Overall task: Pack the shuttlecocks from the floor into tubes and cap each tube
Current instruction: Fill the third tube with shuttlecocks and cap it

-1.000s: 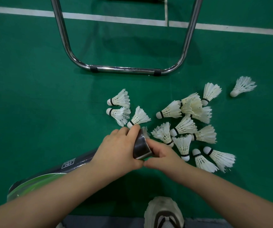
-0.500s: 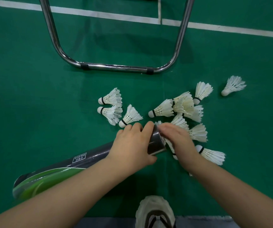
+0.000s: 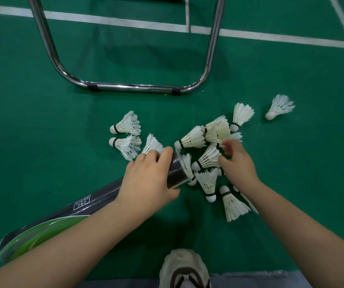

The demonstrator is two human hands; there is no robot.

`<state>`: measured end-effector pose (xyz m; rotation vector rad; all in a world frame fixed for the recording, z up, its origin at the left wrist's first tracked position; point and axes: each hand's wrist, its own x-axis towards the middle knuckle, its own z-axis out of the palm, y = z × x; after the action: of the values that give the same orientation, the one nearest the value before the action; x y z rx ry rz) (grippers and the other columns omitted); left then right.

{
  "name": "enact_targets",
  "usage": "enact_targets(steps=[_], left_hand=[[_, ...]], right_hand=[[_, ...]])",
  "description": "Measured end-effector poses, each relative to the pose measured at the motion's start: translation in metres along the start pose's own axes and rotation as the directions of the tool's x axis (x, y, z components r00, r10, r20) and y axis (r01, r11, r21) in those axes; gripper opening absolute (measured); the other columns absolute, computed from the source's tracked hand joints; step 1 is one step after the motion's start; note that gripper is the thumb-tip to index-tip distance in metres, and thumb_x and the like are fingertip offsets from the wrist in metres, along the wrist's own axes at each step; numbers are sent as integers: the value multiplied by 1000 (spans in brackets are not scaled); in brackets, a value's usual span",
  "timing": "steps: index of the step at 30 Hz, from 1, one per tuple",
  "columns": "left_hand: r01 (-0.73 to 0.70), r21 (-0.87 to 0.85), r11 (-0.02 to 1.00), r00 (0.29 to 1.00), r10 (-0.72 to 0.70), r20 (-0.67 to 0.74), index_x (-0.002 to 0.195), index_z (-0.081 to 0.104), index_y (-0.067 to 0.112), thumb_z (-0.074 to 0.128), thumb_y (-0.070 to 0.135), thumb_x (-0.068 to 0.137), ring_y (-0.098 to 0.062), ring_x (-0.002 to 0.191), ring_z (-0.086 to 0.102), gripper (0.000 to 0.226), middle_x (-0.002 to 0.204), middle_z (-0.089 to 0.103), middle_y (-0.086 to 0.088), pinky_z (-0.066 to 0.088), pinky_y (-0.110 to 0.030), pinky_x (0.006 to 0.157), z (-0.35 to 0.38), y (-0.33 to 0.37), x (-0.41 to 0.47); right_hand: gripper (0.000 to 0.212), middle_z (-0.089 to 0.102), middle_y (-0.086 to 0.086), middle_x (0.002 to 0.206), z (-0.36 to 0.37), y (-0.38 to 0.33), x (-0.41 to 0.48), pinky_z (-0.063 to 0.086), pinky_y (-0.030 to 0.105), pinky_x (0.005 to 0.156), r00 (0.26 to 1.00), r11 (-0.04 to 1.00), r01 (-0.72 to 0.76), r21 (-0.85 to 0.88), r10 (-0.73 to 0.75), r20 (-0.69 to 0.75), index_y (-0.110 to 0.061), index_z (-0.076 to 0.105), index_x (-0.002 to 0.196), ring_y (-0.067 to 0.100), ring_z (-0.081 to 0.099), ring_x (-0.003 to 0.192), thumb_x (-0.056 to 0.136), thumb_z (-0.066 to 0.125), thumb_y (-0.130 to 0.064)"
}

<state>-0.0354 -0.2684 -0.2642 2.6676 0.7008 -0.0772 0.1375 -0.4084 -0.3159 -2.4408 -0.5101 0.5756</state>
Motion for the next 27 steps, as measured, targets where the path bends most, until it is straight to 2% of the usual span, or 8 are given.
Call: enact_targets(steps=[5,10,15,18,21,23,25,27], left_hand=[[-15,34,999,1000,15,4,130,24,27,62,50,71,-21,104,44,74,114,47,2,37,-34,88,3,3,-1],[-22,41,999,1000,22,0,132,25,26,61,49,73,-22,105,45,73,115,47,1,37,-34,88,4,3,0],[-19,46,999,1000,19,14,132,24,25,61,49,73,-22,105,45,73,115,47,1,38,-34,89,5,5,3],[-27,47,999,999,26,23,133,24,25,61,49,73,-22,106,45,75,116,47,1,39,-34,91,6,6,6],[-29,43,999,999,28,19,134,23,24,62,48,72,-22,105,46,77,115,47,0,40,-34,91,6,5,9],[-26,51,998,999,25,19,136,22,25,61,49,72,-21,105,46,79,115,47,1,40,-34,90,4,5,10],[-28,60,998,999,26,27,137,21,24,61,50,73,-22,106,46,80,116,47,1,40,-34,90,3,5,10],[-21,57,998,999,20,29,138,22,24,61,50,73,-22,107,46,81,117,48,0,40,-35,91,1,5,11]], right_hand=[[46,50,5,130,2,5,4,35,25,83,999,999,-30,9,30,35,-16,37,133,16,48,106,90,53,-19],[48,51,4,127,3,6,8,39,28,82,1000,1000,-10,19,10,20,-19,37,133,17,49,105,88,53,-19],[44,49,7,116,0,-2,26,40,32,81,987,986,55,-155,-77,-138,-19,42,129,22,46,106,87,56,-28],[44,46,7,131,-1,-10,42,36,39,97,989,908,124,-400,-148,-30,-19,46,129,26,37,122,89,53,-38],[29,56,7,119,3,-11,51,37,37,92,966,810,257,-527,-239,103,-12,56,107,26,45,117,96,42,-34],[30,60,6,104,-2,-16,49,40,33,81,978,900,209,-382,-196,72,-8,57,106,24,54,101,99,38,-31],[34,55,2,96,-8,-22,42,40,29,76,996,992,89,-92,-91,-15,-5,54,117,19,52,89,99,41,-30],[31,55,0,94,-13,-26,32,44,31,79,998,967,35,253,-22,-54,-4,56,112,16,52,88,97,44,-28]])
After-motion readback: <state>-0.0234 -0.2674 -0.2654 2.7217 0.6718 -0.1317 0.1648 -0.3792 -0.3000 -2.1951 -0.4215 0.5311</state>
